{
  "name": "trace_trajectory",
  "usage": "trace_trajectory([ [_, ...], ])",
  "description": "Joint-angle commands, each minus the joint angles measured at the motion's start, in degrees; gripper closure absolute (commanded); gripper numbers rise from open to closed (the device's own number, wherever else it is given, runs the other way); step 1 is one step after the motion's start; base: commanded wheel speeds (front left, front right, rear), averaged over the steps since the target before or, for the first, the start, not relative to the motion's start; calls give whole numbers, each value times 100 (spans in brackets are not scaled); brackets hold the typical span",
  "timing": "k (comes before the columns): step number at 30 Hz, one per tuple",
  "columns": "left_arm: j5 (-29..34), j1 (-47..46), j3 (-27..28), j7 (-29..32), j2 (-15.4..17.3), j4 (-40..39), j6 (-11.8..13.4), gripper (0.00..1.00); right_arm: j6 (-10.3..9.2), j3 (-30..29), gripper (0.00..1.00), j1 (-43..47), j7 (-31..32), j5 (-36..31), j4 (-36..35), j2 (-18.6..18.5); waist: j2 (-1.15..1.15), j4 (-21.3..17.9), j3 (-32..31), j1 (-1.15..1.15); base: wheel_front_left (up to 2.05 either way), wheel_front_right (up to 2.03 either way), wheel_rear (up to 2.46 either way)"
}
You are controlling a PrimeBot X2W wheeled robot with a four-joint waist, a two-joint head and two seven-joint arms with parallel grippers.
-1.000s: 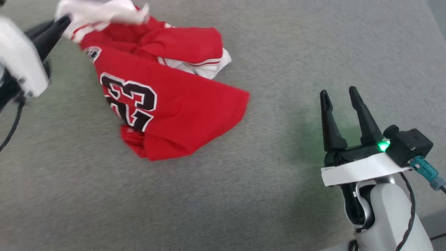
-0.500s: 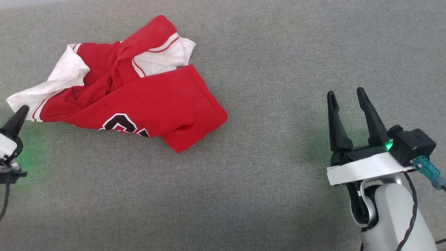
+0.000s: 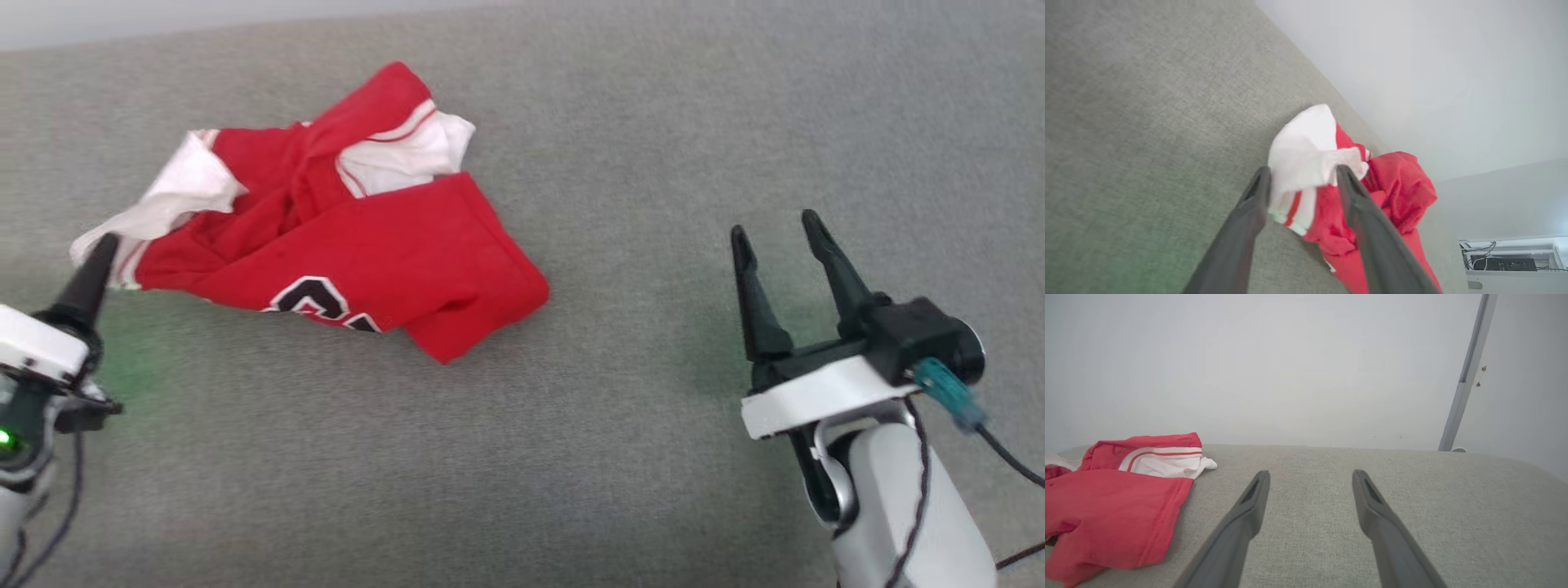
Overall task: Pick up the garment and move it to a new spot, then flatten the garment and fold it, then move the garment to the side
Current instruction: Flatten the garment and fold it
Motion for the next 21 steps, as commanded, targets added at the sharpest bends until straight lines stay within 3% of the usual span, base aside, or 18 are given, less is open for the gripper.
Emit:
trace_trajectory([
  [1, 241, 171, 31, -176, 48, -47, 13, 0, -2, 47, 0, -118, -28, -96, 94, -1, 0, 160, -138, 0, 0, 0, 0],
  [8, 1764, 796, 89, -895, -396, -534, 13, 0, -3, 355, 0, -752, 698, -545, 782, -75, 0, 821, -354, 0, 0, 0, 0],
  [17, 5326, 1759, 2122, -905, -1783, -886, 13, 0, -5, 1107, 0, -1937, 1797, 16, 1583, -813, 0, 1610, -231, 0, 0, 0, 0],
  [21, 6211, 2069, 2631, -906, -2218, -1205, 13, 0, -4, 1531, 0, -2327, 2195, 372, 1900, -1048, 0, 1812, -182, 0, 0, 0, 0],
])
